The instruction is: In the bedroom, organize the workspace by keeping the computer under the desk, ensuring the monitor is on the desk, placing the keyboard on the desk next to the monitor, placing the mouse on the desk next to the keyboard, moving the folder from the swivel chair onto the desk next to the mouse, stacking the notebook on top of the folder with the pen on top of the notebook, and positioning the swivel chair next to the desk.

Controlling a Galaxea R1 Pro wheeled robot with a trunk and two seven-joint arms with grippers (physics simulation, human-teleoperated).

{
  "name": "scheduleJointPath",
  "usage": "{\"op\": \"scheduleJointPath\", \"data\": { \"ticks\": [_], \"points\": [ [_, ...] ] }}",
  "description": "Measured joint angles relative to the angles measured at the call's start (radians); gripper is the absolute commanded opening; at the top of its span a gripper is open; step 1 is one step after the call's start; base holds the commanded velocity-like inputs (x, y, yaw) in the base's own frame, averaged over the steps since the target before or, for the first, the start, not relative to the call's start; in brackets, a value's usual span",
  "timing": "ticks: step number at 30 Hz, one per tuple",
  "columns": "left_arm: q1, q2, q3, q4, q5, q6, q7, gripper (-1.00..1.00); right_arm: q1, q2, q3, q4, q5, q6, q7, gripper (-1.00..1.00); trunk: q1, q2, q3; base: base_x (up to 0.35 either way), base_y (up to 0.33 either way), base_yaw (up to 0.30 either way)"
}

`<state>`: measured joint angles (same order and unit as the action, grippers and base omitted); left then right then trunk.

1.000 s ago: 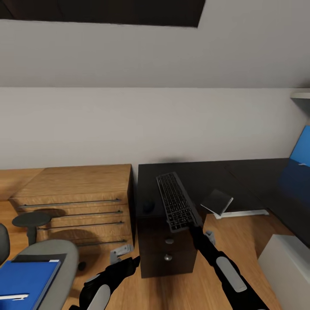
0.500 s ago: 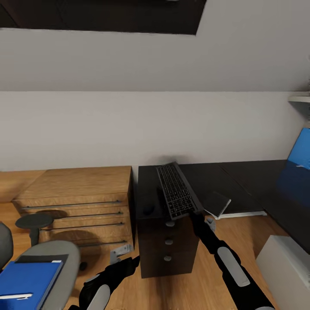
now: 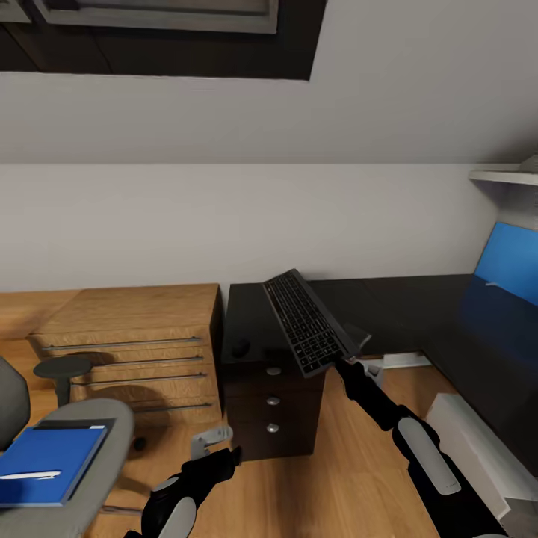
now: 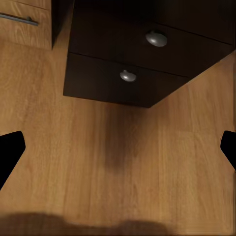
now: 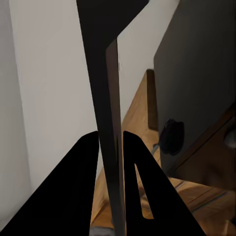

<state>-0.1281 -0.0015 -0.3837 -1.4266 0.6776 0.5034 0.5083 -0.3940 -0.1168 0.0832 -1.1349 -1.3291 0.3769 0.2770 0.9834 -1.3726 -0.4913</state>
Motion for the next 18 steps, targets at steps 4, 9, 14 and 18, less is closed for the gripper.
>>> {"op": "scheduleJointPath", "data": {
  "ticks": [4,9,14,18],
  "points": [
    [0.000,0.000,0.000,0.000,0.000,0.000,0.000,1.00,0.000,-0.002,0.000,-0.004,0.001,0.002,0.003,-1.00,-0.015,0.028,0.013,-0.237,-0.242,0.000],
    [0.000,0.000,0.001,0.000,0.001,0.001,0.000,1.00,0.000,-0.003,-0.001,-0.005,0.002,0.002,0.002,-1.00,-0.035,0.063,0.028,-0.237,-0.242,0.000],
    [0.000,0.002,0.001,0.000,0.001,0.001,0.001,1.00,0.000,-0.012,-0.002,-0.006,0.002,0.003,0.004,-1.00,-0.054,0.098,0.044,-0.268,-0.207,0.000],
    [0.000,0.003,0.001,0.000,0.004,0.000,0.001,1.00,0.000,-0.023,-0.001,-0.017,0.001,0.030,0.004,-1.00,-0.069,0.126,0.056,-0.317,-0.152,0.000]
  ]
}}
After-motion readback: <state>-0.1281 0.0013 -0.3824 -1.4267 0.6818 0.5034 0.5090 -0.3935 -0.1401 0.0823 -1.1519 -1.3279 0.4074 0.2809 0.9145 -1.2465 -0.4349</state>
